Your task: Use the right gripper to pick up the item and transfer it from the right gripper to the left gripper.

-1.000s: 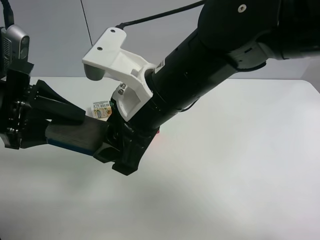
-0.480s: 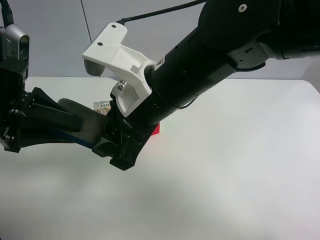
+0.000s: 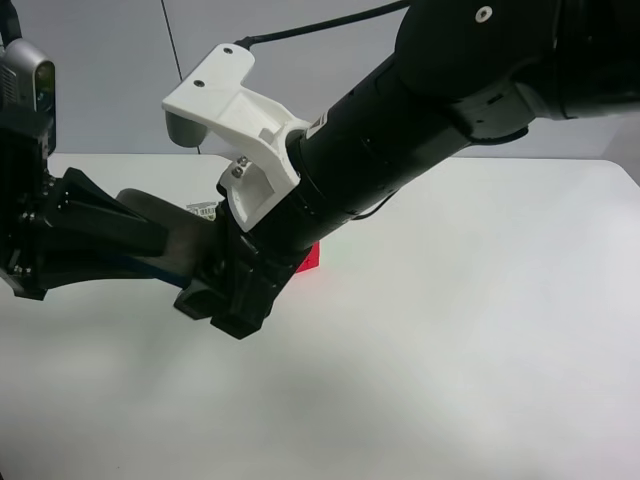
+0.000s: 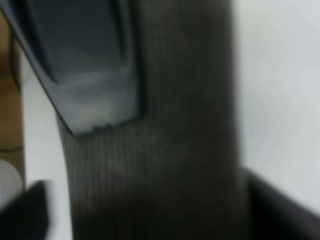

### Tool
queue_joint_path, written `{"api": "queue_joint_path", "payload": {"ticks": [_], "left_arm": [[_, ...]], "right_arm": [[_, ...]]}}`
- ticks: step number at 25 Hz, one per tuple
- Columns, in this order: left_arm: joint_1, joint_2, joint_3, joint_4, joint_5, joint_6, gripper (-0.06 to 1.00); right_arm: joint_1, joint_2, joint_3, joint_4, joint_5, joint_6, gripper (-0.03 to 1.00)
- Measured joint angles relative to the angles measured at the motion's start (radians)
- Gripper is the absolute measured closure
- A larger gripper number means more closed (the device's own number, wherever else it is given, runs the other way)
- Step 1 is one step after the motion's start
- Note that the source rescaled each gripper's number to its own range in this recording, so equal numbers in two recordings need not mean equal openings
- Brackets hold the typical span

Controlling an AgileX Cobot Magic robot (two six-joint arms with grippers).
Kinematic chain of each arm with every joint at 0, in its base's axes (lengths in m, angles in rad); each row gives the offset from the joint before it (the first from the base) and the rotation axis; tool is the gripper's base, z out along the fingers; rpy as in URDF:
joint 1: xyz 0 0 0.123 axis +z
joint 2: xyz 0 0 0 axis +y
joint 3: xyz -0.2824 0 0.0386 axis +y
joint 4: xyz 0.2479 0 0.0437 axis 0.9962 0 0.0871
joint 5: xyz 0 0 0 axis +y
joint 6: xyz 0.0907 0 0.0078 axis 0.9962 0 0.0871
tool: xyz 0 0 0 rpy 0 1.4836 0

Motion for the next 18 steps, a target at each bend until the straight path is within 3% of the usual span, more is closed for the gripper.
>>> {"api": "queue_joint_path", "payload": {"ticks": [1,2,4,11,14,18], "left_arm": [[0.0,0.0,0.0,-0.004,0.001,0.002,0.94],[0.0,0.0,0.0,-0.005,0.001,0.004,0.94],[0.0,0.0,0.0,-0.005,0.001,0.003,0.94],[0.0,0.0,0.0,-0.007,0.001,0.004,0.94],[0.0,0.0,0.0,-0.007,0.001,0.004,0.94],[0.0,0.0,0.0,-0.007,0.001,0.004,0.94]], "right_arm": [[0.0,0.0,0.0,0.008,-0.003,0.0,0.23],[0.0,0.0,0.0,0.009,-0.01,0.0,0.13],[0.0,0.0,0.0,0.005,-0.013,0.0,0.03],[0.0,-0.077,0.0,-0.096,0.02,0.043,-0.02],[0.0,-0.149,0.0,-0.193,0.067,0.149,-0.02],[0.0,-0.245,0.0,-0.359,0.209,0.353,-0.02]]}}
